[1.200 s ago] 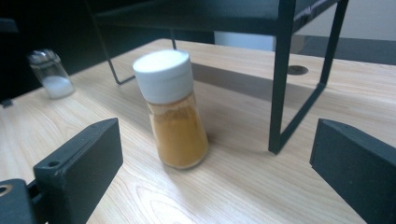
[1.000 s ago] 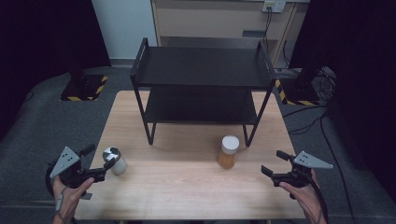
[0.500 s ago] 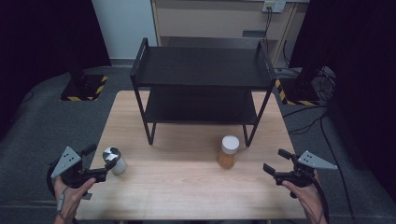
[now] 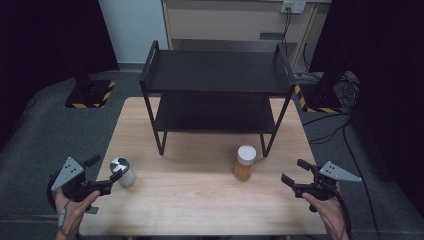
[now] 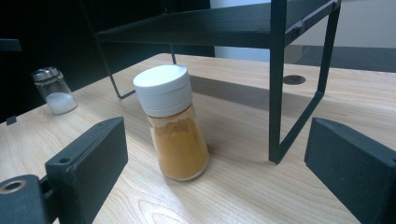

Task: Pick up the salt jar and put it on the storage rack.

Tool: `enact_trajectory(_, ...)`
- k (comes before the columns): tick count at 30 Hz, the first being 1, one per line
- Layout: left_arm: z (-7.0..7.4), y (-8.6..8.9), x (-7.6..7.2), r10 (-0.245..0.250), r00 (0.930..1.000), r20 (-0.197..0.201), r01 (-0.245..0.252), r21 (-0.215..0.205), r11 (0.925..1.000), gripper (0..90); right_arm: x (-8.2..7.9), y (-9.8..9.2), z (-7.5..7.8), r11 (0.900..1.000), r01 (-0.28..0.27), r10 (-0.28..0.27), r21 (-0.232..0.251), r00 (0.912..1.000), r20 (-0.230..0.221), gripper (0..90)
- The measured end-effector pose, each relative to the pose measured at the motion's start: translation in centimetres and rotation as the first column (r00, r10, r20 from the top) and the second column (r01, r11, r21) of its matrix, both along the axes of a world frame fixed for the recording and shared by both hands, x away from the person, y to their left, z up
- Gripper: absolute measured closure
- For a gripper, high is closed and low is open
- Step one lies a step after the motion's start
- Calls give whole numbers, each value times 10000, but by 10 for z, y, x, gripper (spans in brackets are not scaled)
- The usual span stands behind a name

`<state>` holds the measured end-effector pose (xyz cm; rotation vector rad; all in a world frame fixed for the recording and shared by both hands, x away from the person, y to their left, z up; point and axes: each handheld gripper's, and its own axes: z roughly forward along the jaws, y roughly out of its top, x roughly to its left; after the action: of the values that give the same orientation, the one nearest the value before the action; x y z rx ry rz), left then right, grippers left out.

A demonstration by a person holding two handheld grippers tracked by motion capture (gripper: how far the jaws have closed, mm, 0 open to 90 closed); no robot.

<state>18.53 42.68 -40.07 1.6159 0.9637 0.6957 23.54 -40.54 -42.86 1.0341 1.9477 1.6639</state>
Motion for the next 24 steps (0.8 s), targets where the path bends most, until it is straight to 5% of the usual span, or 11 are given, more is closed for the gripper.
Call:
enact_trajectory(4,9,-4,-4,164,9997,-189,-153,537,9984,21,2,2,-1,9999,-70,70,-71,10000,-62,63)
enact_trajectory(11,25,2,-3,-419,9988,-256,431,464,9980,18,-1,3,0,9999,-124,124,10,9998,146,62)
enact_trajectory(15,49,6,-2,-724,9958,-567,780,1046,9915,18,-2,1,-2,9999,-58,56,113,9998,166,62)
enact_trajectory(24,76,23,5,-1388,9842,-1099,1526,1284,9799,15,-2,0,-1,9999,-121,119,96,9997,224,62)
